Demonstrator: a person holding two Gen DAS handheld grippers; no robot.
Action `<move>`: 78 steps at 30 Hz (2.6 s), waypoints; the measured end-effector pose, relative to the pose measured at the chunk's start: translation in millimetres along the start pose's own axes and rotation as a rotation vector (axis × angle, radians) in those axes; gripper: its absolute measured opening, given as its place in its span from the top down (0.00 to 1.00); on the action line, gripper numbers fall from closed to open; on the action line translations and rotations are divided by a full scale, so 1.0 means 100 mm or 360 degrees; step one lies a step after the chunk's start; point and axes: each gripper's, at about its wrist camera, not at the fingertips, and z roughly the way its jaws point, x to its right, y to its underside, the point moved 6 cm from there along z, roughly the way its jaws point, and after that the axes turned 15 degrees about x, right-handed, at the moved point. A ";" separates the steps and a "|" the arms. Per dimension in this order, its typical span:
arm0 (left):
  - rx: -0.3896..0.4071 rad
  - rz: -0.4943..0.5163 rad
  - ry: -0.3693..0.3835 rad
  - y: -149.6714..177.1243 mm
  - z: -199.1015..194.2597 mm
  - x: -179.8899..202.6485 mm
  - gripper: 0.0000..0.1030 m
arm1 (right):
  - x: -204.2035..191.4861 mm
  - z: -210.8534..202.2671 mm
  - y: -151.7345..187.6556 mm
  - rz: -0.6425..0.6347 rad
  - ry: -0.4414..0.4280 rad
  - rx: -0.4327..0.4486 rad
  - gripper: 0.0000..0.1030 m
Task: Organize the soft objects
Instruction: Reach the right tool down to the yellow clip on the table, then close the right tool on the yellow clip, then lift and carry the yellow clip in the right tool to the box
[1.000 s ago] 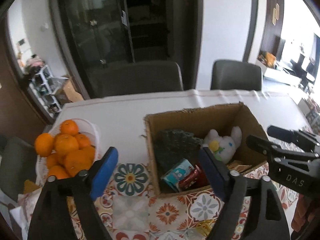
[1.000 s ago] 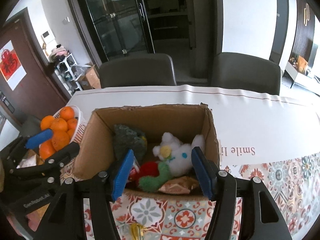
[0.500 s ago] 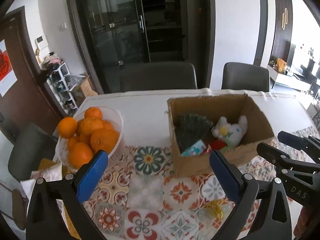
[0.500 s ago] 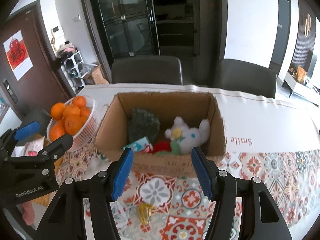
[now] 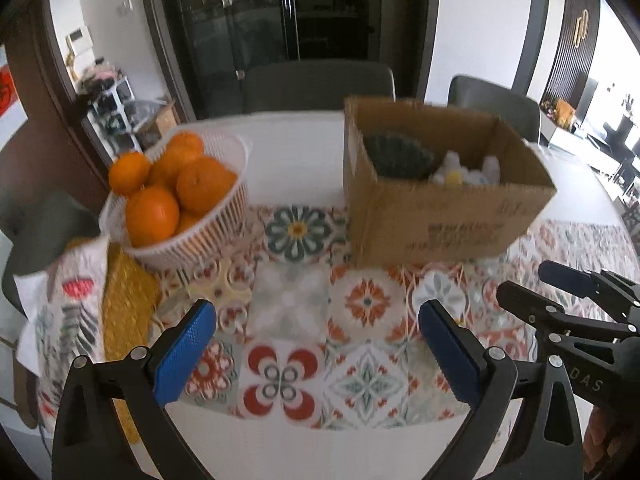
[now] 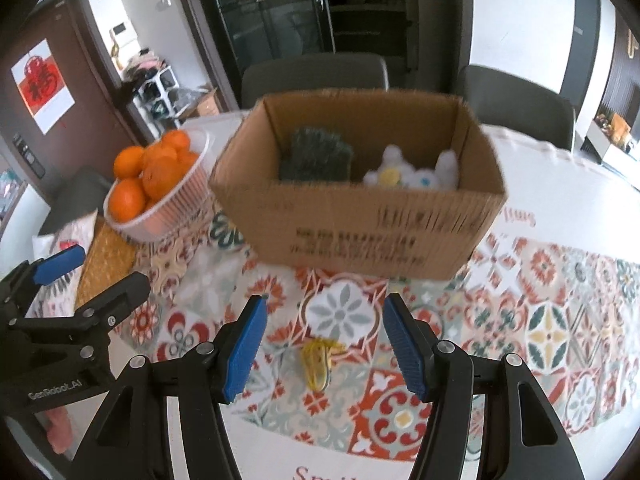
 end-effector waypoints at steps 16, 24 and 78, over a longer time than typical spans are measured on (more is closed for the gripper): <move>-0.0261 0.0027 -0.0057 0.76 0.32 -0.03 0.00 | -0.03 0.35 0.74 -0.0038 -0.0042 -0.0257 0.40; -0.0370 0.0009 -0.0078 0.99 0.49 -0.07 0.00 | -0.02 0.57 0.95 -0.0060 -0.0060 -0.0351 0.40; -0.0077 0.0118 0.0019 0.41 0.02 0.28 0.00 | 0.14 -0.05 0.66 0.0083 0.0029 -0.0083 0.76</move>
